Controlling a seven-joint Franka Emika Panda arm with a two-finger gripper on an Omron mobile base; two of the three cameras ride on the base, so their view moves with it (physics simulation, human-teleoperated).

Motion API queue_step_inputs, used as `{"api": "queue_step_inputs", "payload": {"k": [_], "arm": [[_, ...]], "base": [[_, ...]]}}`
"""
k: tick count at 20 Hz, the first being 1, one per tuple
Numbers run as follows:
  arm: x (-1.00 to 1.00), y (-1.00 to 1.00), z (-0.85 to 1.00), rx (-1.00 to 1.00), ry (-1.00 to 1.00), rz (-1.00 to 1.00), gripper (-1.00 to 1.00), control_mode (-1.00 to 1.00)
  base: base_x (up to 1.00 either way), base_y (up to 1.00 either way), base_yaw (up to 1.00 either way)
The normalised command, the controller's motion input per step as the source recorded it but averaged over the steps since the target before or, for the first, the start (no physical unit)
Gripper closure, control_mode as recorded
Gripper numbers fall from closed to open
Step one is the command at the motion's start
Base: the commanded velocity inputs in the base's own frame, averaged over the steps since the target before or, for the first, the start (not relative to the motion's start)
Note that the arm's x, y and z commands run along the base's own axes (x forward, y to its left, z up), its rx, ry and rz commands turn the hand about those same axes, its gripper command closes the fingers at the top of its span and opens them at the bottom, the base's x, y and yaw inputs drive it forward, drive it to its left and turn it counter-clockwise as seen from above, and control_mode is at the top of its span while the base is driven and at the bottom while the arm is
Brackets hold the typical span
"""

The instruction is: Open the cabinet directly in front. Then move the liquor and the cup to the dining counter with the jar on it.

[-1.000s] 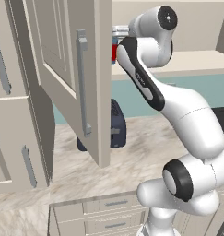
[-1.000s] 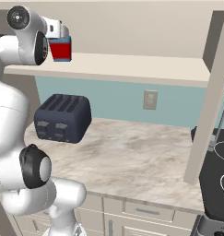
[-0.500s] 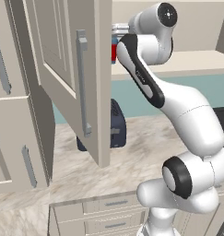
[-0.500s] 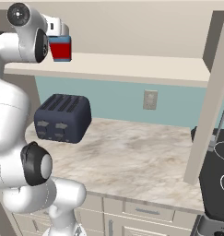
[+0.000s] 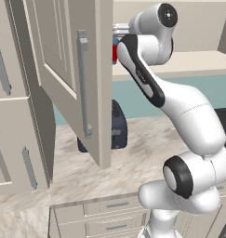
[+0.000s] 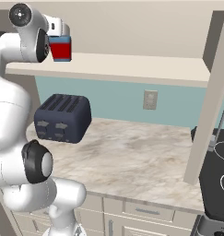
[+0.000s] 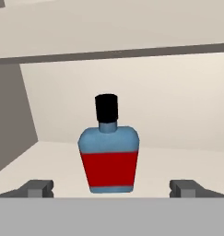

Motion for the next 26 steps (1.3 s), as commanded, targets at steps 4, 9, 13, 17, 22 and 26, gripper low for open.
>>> {"api": "queue_step_inputs", "payload": {"k": [4,9,13,17,22,26], "arm": [[0.18,0.02,0.00,0.00,0.00,0.00,-1.00,-1.00],[0.23,0.08,-0.03,0.00,0.00,0.00,-1.00,-1.00],[0.25,0.13,-0.04,0.00,0.00,0.00,-1.00,-1.00],[0.26,0.13,-0.01,0.00,0.00,0.00,-1.00,-1.00],[0.28,0.09,0.00,0.00,0.00,0.00,-1.00,-1.00],[0.30,0.11,-0.04,0.00,0.00,0.00,-1.00,-1.00]], "base": [[0.00,0.00,0.00],[0.00,0.00,0.00],[0.00,0.00,0.00],[0.00,0.00,0.00],[0.00,0.00,0.00],[0.00,0.00,0.00]]}}
